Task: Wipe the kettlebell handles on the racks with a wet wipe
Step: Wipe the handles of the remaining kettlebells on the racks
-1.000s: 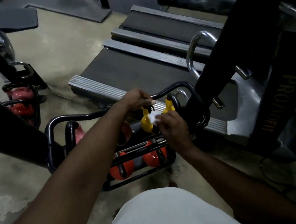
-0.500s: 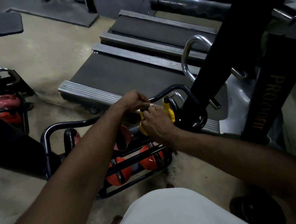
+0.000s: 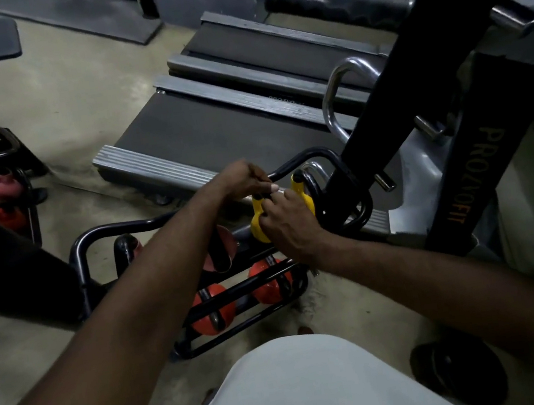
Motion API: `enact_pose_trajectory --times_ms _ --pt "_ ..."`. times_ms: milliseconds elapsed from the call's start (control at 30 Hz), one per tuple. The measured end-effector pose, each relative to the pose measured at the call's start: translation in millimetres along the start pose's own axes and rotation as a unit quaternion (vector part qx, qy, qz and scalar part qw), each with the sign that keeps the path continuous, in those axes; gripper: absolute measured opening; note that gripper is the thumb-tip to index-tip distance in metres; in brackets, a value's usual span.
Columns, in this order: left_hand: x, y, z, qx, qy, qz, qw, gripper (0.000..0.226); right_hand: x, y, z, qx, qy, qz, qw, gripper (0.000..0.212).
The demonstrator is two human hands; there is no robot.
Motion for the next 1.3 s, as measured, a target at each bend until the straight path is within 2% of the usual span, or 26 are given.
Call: enact_pose_trajectory --times_ms 133,267,300,433,533,600,700,767,867,967,1100,1200,1300 --pt "1 -2 0 0.0 0.002 0.005 1.0 0.025 -1 -8 4 -0.023 0.021 -0.03 0.999 0.032" --pt "2 -3 -1 0.004 0.003 -0.005 1.0 0.027 -18 -43 -5 -0.056 0.171 -0.135 0.974 0.012" --pt "2 -3 0 0.007 -0.002 -0.006 1.0 0.028 -26 -51 -10 -0.082 0.221 -0.135 0.962 0.015" --pt "1 -4 2 0.01 -0.018 -0.006 1.0 0.027 -43 -66 -15 -0.186 0.419 -0.133 0.879 0.022" --pt "2 -3 8 0.016 -0.029 -0.011 0.999 0.029 -44 -57 -26 -0.26 0.538 -0.178 0.782 0.02" --pt "2 -4 9 0.027 -0.032 -0.005 0.999 0.03 -55 -58 -26 -0.314 0.589 -0.153 0.729 0.016" --pt "0 -7 3 0.034 -0.019 -0.009 0.999 0.03 -76 -73 -8 -0.328 0.593 -0.09 0.73 0.008" --pt "-1 -7 -2 0.04 -0.002 -0.017 0.999 0.029 -77 -75 -6 -0.335 0.587 -0.082 0.733 0.009" --pt "-1 -5 -3 0.064 -0.002 -0.03 0.998 0.028 -70 -65 -17 -0.345 0.604 -0.123 0.708 0.014" --pt "-1 -6 -1 0.087 -0.017 -0.031 0.996 0.028 -68 -71 -13 -0.323 0.632 -0.136 0.691 0.004" --pt "-7 -7 0 0.092 -0.069 -0.047 0.992 0.027 -68 -62 -31 -0.304 0.692 -0.139 0.64 0.008" --pt "-14 -9 -1 0.101 -0.104 -0.064 0.987 0.03 -64 -31 -58 -0.263 0.682 -0.11 0.674 0.015" --pt "-20 -15 -4 0.118 -0.118 -0.099 0.981 0.032 -69 -19 -69 -0.228 0.706 -0.05 0.668 0.015"
Point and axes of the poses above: each hand's wrist, its own y-axis towards the middle knuckle, its own x-axis out of the back of the hand, z = x × y, the point moved 2 cm from there along y, towards the middle knuckle, and after that the axes turned 5 degrees about x, right-handed, at the moved point
